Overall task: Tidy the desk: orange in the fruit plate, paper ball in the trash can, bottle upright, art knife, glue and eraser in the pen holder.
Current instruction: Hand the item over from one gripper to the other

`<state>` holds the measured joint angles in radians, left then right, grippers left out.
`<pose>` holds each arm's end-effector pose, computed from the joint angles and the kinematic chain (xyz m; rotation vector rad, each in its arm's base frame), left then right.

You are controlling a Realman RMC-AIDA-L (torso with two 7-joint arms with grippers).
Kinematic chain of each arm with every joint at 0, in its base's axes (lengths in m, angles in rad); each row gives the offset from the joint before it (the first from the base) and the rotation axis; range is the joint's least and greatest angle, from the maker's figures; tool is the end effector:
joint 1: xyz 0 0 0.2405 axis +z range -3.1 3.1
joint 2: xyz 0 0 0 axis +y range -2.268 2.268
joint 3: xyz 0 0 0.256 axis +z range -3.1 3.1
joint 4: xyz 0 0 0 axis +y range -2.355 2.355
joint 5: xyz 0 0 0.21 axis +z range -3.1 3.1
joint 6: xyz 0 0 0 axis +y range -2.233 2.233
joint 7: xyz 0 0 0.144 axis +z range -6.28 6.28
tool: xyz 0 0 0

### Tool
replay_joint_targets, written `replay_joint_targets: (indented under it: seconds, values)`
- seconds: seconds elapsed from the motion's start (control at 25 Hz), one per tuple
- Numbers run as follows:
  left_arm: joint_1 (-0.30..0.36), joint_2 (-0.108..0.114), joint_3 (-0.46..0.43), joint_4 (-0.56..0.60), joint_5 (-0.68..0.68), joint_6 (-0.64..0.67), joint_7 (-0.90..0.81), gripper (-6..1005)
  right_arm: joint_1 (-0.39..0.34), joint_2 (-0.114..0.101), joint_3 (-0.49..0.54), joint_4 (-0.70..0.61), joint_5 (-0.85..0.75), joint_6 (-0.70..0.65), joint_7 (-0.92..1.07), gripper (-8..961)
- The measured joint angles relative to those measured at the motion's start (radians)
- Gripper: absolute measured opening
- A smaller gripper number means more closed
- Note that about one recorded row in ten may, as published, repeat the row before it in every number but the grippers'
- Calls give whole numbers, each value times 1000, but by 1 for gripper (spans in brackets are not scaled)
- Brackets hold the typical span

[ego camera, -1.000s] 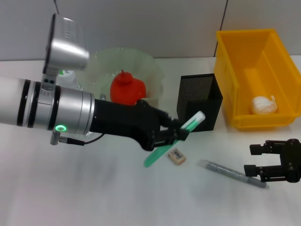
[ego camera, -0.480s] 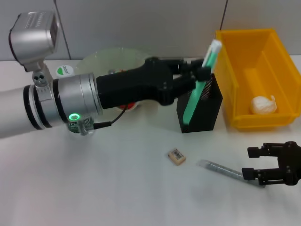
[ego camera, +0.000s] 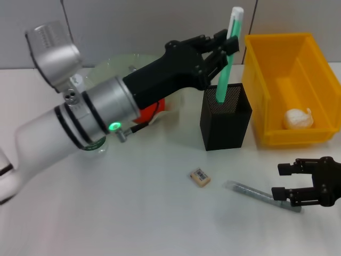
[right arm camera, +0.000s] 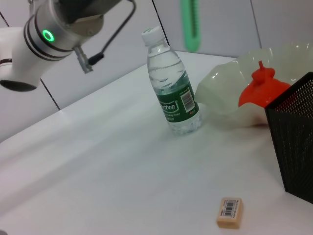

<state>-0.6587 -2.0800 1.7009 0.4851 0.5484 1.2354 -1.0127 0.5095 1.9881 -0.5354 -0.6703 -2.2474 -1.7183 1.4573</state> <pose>-0.1289 0.3673 -0.0555 -2.4297 -0.3997 -1.3812 0.3026 0.3062 0.0398 -2.8006 0.7988 0.5181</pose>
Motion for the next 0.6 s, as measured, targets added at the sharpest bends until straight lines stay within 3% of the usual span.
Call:
replay_joint_targets:
  seconds: [0.08, 0.12, 0.16, 0.32, 0.6]
  values:
    - [-7, 0, 132, 12, -172, -77, 105, 197, 2, 0, 0, 0, 0, 1, 0, 785]
    - [-7, 0, 132, 12, -172, -77, 105, 198, 3, 0, 0, 0, 0, 1, 0, 785]
    - [-12, 0, 226, 35, -293, -146, 202, 198, 4, 0, 0, 0, 0, 2, 0, 785]
    - [-21, 0, 332, 74, -420, -238, 323, 199, 6, 1, 0, 1, 0, 2, 1, 785]
    - [-48, 0, 394, 93, -492, -307, 382, 200, 8, 6, 0, 2, 0, 2, 2, 785]
